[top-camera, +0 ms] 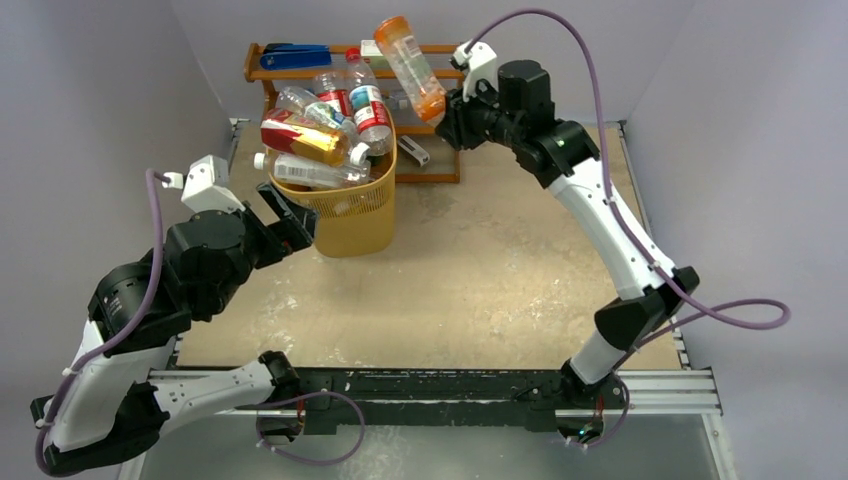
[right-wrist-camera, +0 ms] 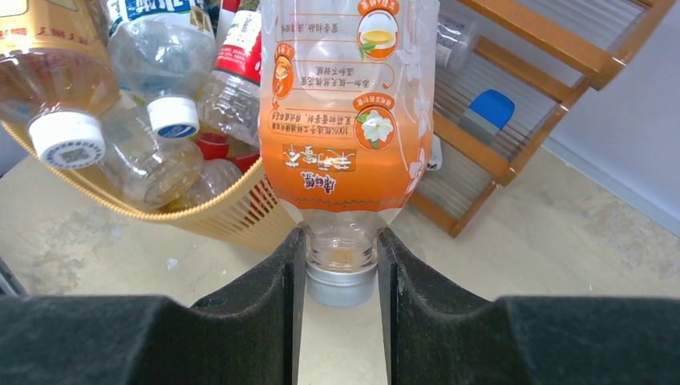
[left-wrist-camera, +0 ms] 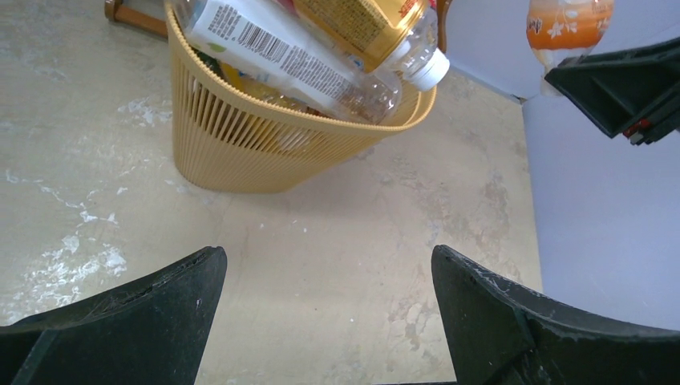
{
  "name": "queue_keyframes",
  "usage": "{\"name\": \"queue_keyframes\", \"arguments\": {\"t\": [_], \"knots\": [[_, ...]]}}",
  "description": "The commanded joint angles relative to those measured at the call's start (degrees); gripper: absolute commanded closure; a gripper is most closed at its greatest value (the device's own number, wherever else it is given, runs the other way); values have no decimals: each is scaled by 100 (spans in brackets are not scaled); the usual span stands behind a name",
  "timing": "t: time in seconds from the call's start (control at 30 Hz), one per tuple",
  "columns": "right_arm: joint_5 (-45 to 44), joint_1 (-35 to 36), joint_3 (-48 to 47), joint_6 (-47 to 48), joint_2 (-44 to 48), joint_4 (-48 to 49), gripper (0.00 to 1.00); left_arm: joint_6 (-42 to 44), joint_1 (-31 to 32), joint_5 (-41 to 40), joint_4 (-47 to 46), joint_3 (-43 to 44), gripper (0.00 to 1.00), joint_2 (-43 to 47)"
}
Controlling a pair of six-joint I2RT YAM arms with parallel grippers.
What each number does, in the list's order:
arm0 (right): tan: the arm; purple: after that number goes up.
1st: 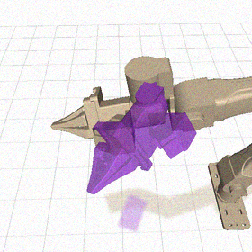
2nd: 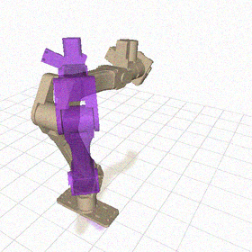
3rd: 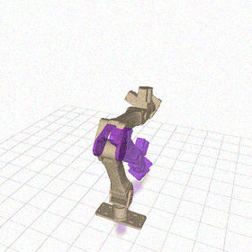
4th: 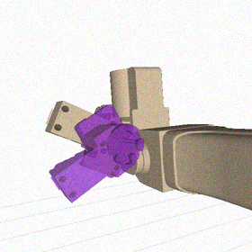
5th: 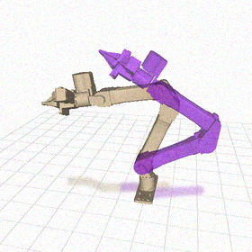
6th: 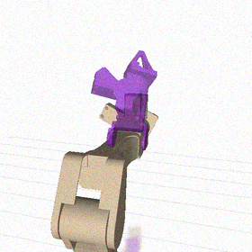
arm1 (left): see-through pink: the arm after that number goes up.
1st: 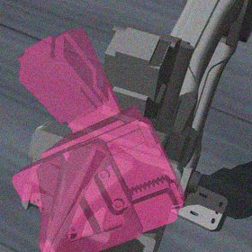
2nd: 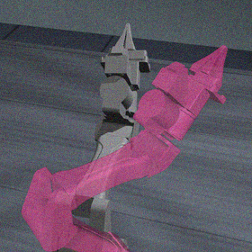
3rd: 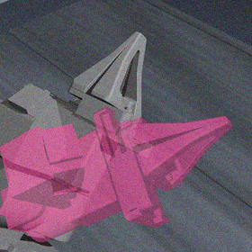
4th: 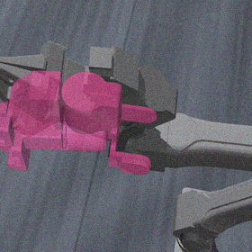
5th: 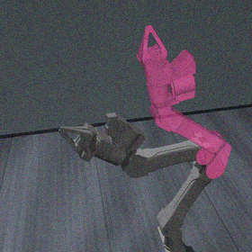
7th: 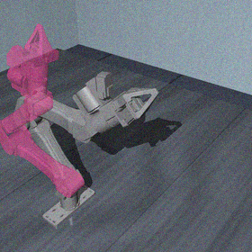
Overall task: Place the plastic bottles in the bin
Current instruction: Place the plastic bottle in the trash bin.
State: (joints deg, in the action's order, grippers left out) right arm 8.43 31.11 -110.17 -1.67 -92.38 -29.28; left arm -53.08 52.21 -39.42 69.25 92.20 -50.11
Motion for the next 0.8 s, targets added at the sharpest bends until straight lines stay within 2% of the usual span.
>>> {"name": "queue_keyframes", "arguments": {"t": [0.0, 0.4, 0.77], "knots": [[-21, 172, -853, 317, -408, -194, 71, -201, 21, -127, 111, -261, 0, 130], [-206, 604, -2299, 562, -1563, -665, 70, -356, 18, -134, 86, -734, 1, 352], [-673, 1046, -2450, 784, -1707, -869, 67, -299, 21, -118, -73, -931, 1, 328]]}}
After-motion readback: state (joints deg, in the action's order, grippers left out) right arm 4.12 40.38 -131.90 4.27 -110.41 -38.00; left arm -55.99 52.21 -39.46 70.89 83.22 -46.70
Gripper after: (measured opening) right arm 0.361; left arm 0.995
